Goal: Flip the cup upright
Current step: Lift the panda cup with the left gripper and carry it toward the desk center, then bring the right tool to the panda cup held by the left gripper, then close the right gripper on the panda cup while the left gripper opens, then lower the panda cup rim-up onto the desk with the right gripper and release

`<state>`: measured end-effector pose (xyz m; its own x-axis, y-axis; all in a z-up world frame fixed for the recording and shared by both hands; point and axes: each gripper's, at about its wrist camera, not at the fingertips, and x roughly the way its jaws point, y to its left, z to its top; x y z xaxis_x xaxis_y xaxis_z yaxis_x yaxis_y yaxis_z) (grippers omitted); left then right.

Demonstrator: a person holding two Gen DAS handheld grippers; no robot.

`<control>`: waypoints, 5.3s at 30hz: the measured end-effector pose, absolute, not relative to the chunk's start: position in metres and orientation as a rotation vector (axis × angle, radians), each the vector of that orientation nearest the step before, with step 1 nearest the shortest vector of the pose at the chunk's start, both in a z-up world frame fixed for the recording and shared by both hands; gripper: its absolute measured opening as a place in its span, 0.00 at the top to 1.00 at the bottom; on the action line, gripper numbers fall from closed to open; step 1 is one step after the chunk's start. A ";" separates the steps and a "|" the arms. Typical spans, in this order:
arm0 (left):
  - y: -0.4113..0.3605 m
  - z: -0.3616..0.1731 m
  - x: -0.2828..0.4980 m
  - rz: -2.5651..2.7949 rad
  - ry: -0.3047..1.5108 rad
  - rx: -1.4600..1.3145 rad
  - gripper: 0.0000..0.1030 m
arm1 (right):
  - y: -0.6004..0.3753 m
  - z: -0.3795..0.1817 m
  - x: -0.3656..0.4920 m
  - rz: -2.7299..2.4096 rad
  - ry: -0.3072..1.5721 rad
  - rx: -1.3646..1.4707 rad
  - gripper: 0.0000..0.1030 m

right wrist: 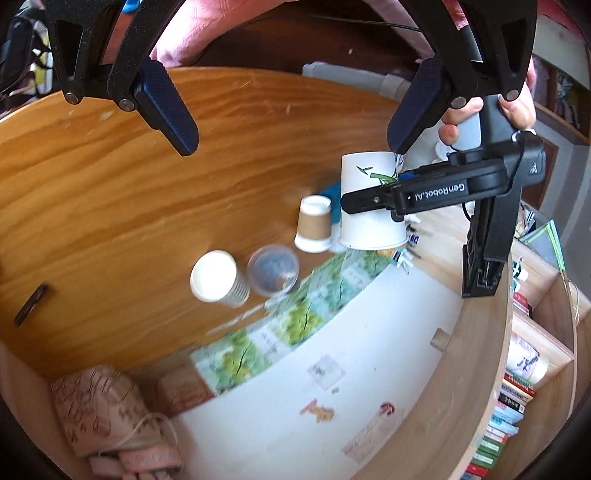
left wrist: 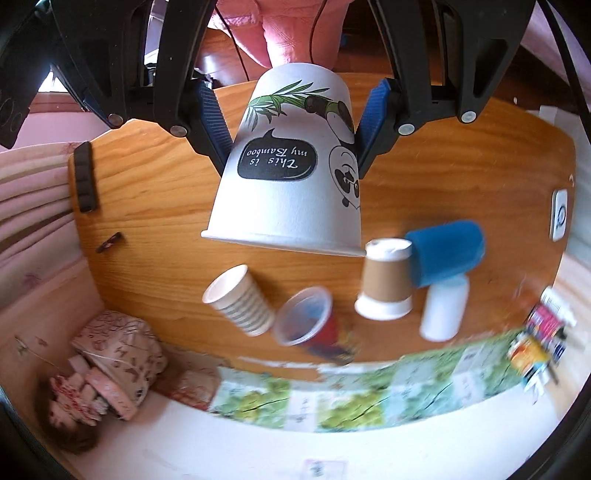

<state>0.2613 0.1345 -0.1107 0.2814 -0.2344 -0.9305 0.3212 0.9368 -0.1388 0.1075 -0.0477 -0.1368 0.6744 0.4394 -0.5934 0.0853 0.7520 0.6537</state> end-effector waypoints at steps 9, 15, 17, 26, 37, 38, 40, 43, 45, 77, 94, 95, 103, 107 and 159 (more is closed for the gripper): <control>0.177 -0.137 0.263 -0.390 1.230 0.049 0.35 | -0.019 -0.164 0.137 0.259 0.934 0.730 0.00; 0.197 -0.155 0.271 -0.434 1.246 0.067 0.35 | -0.007 -0.180 0.161 0.256 0.977 0.835 0.00; 0.203 -0.163 0.274 -0.455 1.264 0.070 0.35 | -0.005 -0.186 0.169 0.255 0.988 0.897 0.00; 0.211 -0.195 0.288 -0.515 1.379 0.130 0.35 | 0.000 -0.219 0.192 0.184 1.034 1.088 0.00; 0.198 -0.211 0.297 -0.683 1.486 0.176 0.35 | 0.009 -0.236 0.208 0.094 1.078 1.124 0.00; 0.196 -0.211 0.297 -0.696 1.491 0.191 0.35 | 0.010 -0.237 0.210 0.094 1.080 1.128 0.00; 0.192 -0.213 0.298 -0.713 1.503 0.210 0.34 | 0.012 -0.238 0.213 0.087 1.085 1.129 0.00; 0.185 -0.218 0.297 -0.746 1.527 0.250 0.33 | 0.015 -0.240 0.218 0.069 1.103 1.113 0.00; 0.183 -0.218 0.297 -0.759 1.528 0.273 0.30 | 0.018 -0.241 0.221 0.051 1.120 1.092 0.00; 0.264 -0.176 0.304 -0.796 1.387 0.235 0.25 | 0.076 -0.250 0.274 0.007 1.245 0.965 0.00; 0.280 -0.174 0.299 -0.734 1.392 0.171 0.25 | 0.082 -0.254 0.290 -0.035 1.277 0.881 0.26; 0.279 -0.174 0.298 -0.737 1.392 0.175 0.25 | 0.082 -0.253 0.289 -0.036 1.271 0.875 0.28; 0.274 -0.174 0.295 -0.752 1.386 0.178 0.25 | 0.076 -0.226 0.281 -0.056 1.124 0.797 0.29; 0.272 -0.174 0.293 -0.759 1.389 0.190 0.25 | 0.075 -0.206 0.275 -0.089 1.034 0.708 0.29; 0.275 -0.176 0.260 -0.724 1.401 0.184 0.25 | 0.122 -0.223 0.181 -0.041 0.724 0.242 0.19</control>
<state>0.2604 0.2750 -0.1762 -0.0034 -0.3521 -0.9360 0.5602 0.7747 -0.2934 0.1813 0.1218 -0.2228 0.7496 0.0460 -0.6603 0.1207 0.9714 0.2046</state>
